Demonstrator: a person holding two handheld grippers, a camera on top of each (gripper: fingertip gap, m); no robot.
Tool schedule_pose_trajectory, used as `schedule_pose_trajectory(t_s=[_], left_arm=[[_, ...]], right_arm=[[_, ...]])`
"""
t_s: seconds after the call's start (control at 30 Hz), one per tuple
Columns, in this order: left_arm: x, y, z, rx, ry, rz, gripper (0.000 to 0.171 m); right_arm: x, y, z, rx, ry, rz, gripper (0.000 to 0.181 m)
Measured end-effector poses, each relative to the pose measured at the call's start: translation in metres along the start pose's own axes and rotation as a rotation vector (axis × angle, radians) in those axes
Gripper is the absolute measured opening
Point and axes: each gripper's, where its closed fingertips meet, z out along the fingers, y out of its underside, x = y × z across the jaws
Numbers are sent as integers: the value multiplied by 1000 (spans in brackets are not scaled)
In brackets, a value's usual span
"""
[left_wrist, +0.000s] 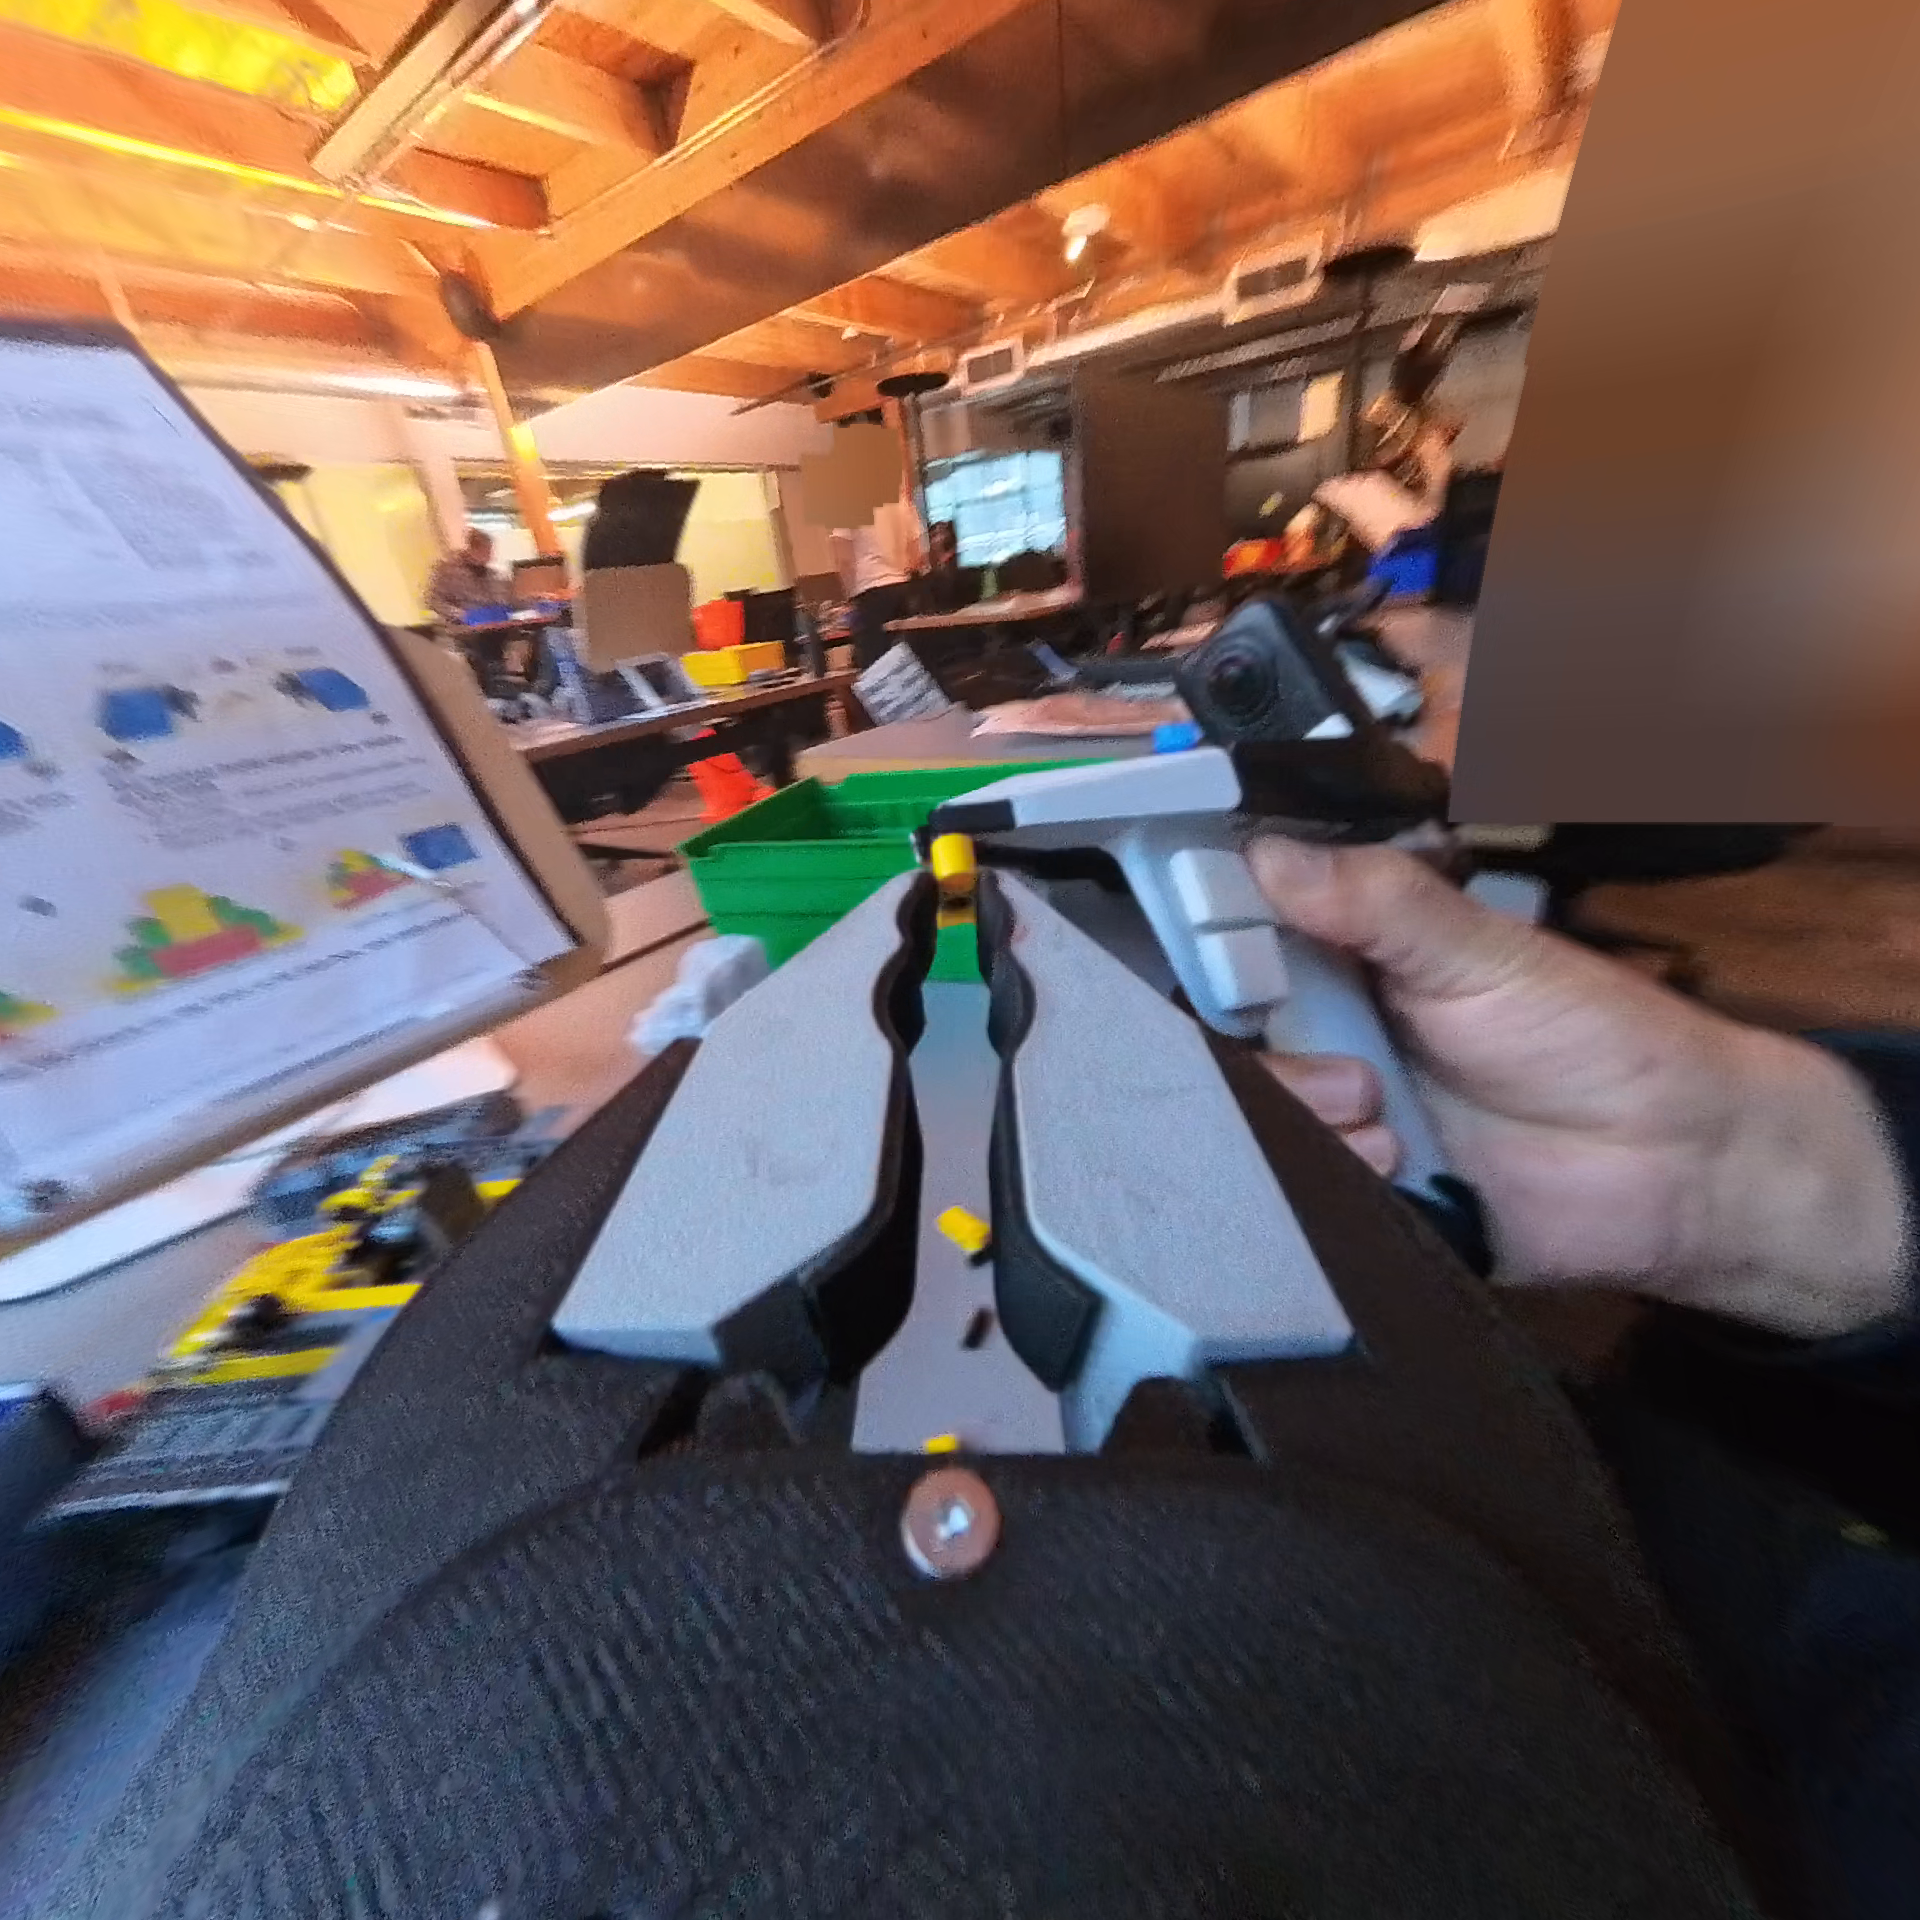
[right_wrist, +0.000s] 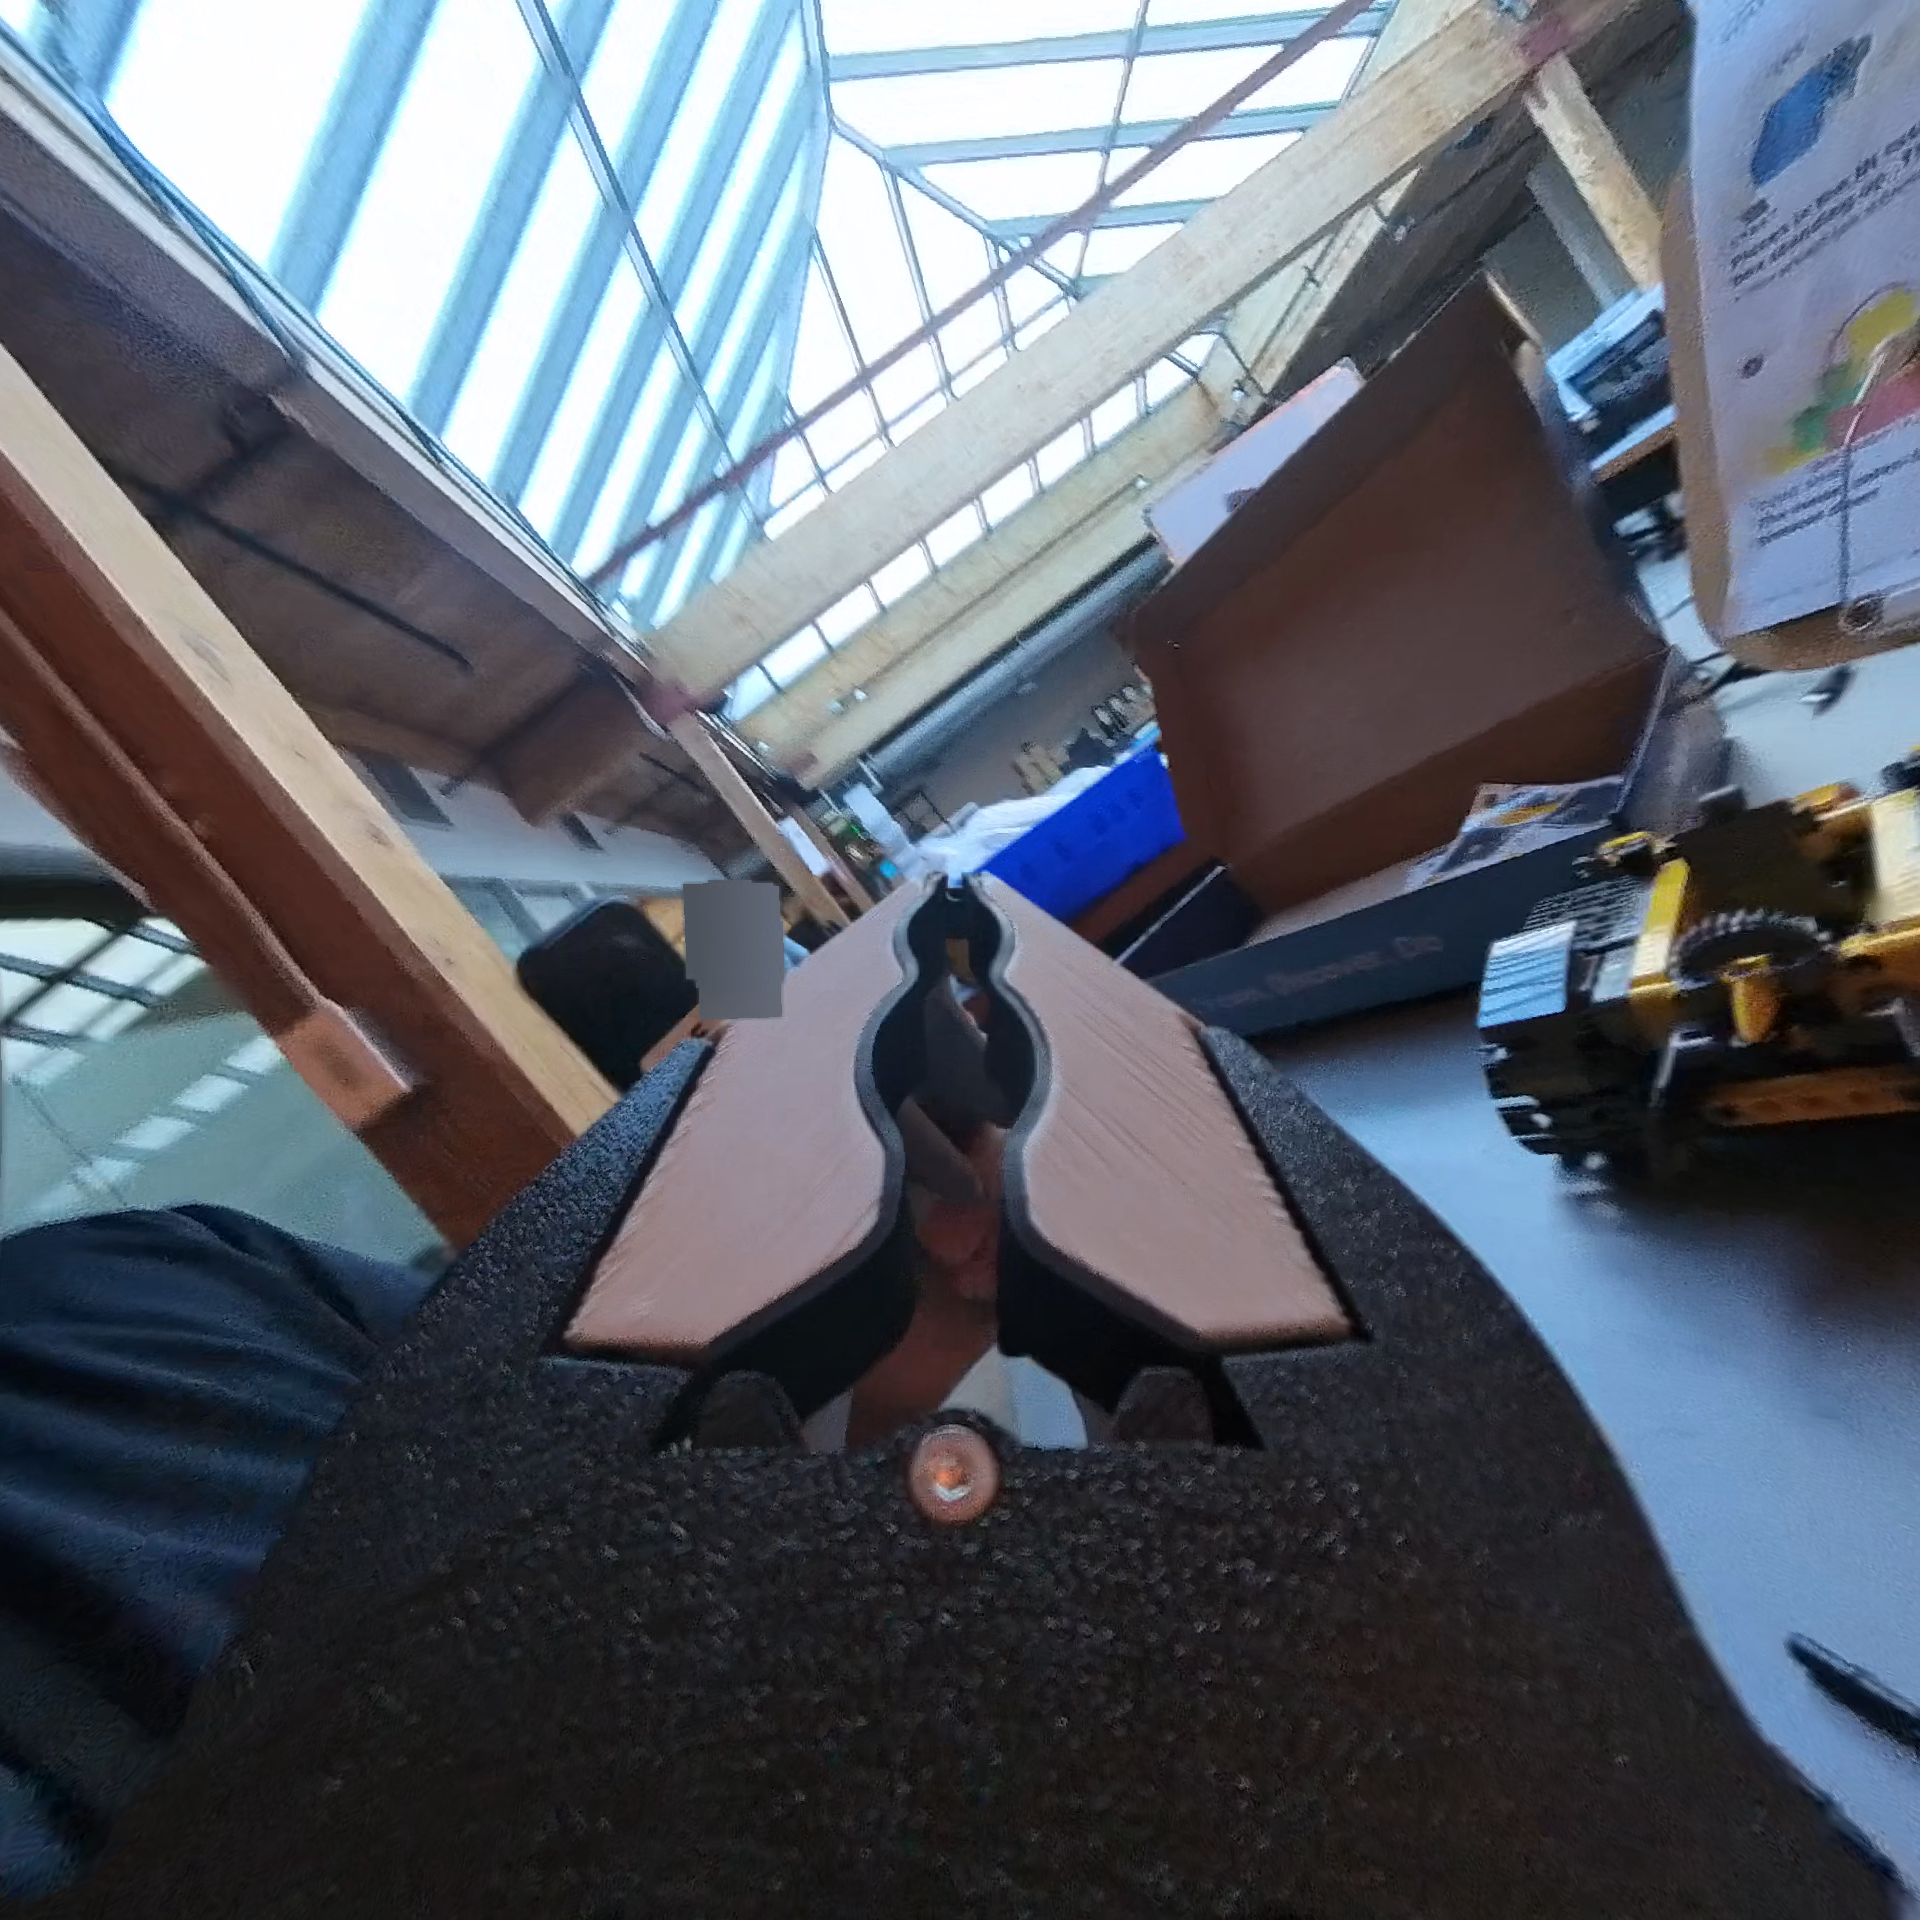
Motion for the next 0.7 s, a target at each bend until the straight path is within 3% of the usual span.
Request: schedule_pose_trajectory(t_s=[0.07, 0.37, 0.7], left_arm=[[0, -4, -2, 36, 35, -67, 6], [-3, -12, -6, 37, -7, 27, 5], [-4, -6, -5, 62, -42, -23, 5]], right_arm=[[-3, 1, 2, -30, -3, -42, 1], [-7, 4, 3, -88, -31, -33, 5], [-4, 6, 4, -85, -36, -13, 4]])
